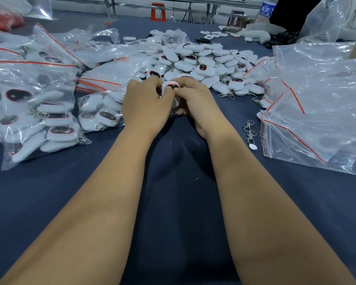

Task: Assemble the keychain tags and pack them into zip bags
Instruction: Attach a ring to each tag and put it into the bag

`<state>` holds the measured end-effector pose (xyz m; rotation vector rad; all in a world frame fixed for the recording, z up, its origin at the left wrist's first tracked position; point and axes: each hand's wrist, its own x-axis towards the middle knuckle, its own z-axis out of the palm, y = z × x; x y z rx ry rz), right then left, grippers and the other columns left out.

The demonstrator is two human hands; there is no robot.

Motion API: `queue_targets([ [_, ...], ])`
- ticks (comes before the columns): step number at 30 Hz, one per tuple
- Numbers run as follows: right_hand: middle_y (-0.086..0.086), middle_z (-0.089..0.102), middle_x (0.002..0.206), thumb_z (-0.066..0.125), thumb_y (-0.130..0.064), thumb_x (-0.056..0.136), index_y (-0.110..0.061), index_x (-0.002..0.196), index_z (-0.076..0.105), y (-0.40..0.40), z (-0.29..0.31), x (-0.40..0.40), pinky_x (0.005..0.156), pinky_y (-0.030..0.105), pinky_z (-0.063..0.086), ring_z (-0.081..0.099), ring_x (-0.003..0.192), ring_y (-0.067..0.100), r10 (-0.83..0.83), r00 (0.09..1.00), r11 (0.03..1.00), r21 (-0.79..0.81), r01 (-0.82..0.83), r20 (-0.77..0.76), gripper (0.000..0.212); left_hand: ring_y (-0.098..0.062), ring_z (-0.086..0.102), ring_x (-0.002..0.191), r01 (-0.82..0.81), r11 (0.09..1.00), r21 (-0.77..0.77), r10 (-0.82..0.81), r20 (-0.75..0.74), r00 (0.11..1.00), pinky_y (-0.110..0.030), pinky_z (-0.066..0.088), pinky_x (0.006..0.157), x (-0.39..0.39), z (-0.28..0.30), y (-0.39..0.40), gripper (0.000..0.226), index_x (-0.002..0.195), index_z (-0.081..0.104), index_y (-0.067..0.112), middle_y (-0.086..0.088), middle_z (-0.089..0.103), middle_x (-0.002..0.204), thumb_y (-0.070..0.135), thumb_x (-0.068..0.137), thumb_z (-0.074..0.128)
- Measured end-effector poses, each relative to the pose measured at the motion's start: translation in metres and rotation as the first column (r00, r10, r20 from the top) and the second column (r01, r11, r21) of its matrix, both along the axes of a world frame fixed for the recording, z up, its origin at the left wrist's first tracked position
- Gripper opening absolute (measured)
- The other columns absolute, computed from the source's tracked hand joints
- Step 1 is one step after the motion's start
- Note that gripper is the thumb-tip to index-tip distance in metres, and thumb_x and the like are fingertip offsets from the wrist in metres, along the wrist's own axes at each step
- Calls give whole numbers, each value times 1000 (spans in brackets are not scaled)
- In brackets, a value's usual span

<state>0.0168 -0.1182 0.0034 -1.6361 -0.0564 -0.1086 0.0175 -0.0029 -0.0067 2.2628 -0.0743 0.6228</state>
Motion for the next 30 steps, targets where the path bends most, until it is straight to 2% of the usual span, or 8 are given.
queue_targets([
  [5,0,53,66,53,-4,92,-15,79,58,-3,4,2,44,24,36,48,56,15,-123,990,967,217,134,-65,18,-23,52,105,55,998,11,-56,98,994,-31,36,74,-5,5,2,25,109,66,23,3,64,98,25,93,46],
  [8,0,54,67,52,-2,92,-14,78,53,-6,4,3,53,25,47,54,61,15,-145,987,917,363,163,-75,18,-28,47,110,-43,978,204,11,154,988,-34,35,77,-5,7,4,31,116,63,20,-3,63,110,19,87,51],
  [10,3,60,75,57,-2,89,-13,85,56,-6,3,3,64,28,49,57,70,18,-147,988,932,328,153,-44,12,-34,44,113,-148,930,336,106,140,984,-38,34,85,-4,6,6,38,122,59,16,-10,58,118,26,86,57],
  [14,5,63,78,62,0,85,-12,90,63,-1,3,2,70,27,45,57,72,16,-144,990,963,230,140,4,13,-37,50,107,-232,903,361,229,50,972,-41,36,85,-3,7,13,33,111,65,9,-16,62,110,29,89,52],
  [20,22,61,102,61,5,89,-6,99,52,4,4,2,68,25,52,62,87,26,-86,996,897,435,74,9,17,-19,54,81,-164,985,-62,169,91,981,-30,35,67,-5,12,12,19,93,65,16,0,66,90,24,90,48],
  [25,7,65,85,68,-2,86,-9,93,66,10,1,-2,79,31,48,58,84,18,-76,994,997,25,74,82,9,-12,62,80,13,981,-196,32,225,974,-23,45,74,-10,16,5,15,90,68,18,9,66,84,21,88,54],
  [28,12,65,86,59,-6,94,-5,87,70,11,4,-8,87,38,50,58,85,20,6,997,1000,-11,-5,79,13,-9,64,77,81,957,-279,-4,265,964,-25,51,76,-12,17,2,12,93,68,20,12,66,83,20,88,57],
  [30,15,55,76,47,-3,99,-9,72,59,14,18,-6,78,30,45,52,76,22,66,998,994,-83,-68,-23,30,-6,64,76,140,921,-363,-38,274,961,-25,53,78,-13,17,2,15,96,69,21,16,64,79,18,87,57],
])
